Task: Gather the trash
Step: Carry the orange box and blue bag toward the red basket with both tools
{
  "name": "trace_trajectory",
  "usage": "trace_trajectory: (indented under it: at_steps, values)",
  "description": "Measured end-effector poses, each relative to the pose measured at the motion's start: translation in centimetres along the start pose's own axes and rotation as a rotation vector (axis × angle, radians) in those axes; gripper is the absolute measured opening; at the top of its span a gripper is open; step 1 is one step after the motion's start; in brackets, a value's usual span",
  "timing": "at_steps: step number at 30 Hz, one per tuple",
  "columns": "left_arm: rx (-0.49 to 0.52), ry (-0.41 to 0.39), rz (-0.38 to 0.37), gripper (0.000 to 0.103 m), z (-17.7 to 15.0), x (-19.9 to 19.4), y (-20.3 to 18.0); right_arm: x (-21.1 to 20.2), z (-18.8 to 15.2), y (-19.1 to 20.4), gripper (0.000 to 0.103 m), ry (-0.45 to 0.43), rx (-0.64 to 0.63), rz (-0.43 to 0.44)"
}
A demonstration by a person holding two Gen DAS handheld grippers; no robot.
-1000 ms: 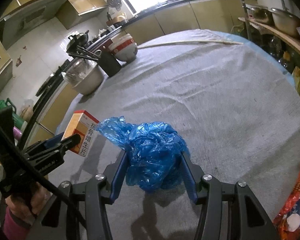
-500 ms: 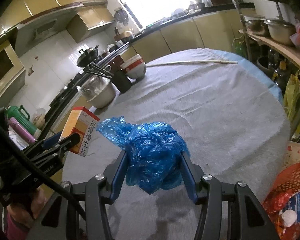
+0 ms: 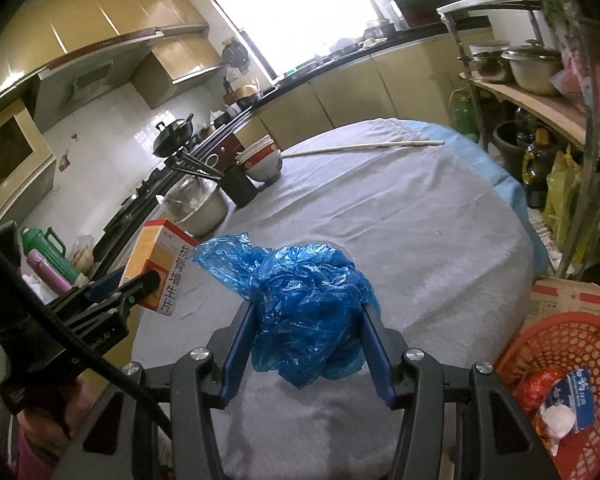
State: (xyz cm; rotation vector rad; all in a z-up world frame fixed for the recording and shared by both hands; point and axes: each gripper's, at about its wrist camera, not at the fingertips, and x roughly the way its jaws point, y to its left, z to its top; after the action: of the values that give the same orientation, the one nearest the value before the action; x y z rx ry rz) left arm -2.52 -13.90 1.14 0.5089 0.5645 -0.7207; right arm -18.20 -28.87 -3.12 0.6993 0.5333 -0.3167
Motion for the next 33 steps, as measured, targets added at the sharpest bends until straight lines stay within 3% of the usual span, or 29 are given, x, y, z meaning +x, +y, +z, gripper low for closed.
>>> trace_trajectory:
  at_steps: [24, 33]
  values:
    - [0.012, 0.057, -0.032, 0.049, -1.0, 0.3, -3.4, -2.2, -1.7, -3.1, 0.055, 0.013, 0.071, -0.001]
    - [0.063, 0.062, -0.062, 0.049, -1.0, 0.3, -5.9, -3.6, -2.4, -5.0, 0.055, 0.007, 0.11, -0.022]
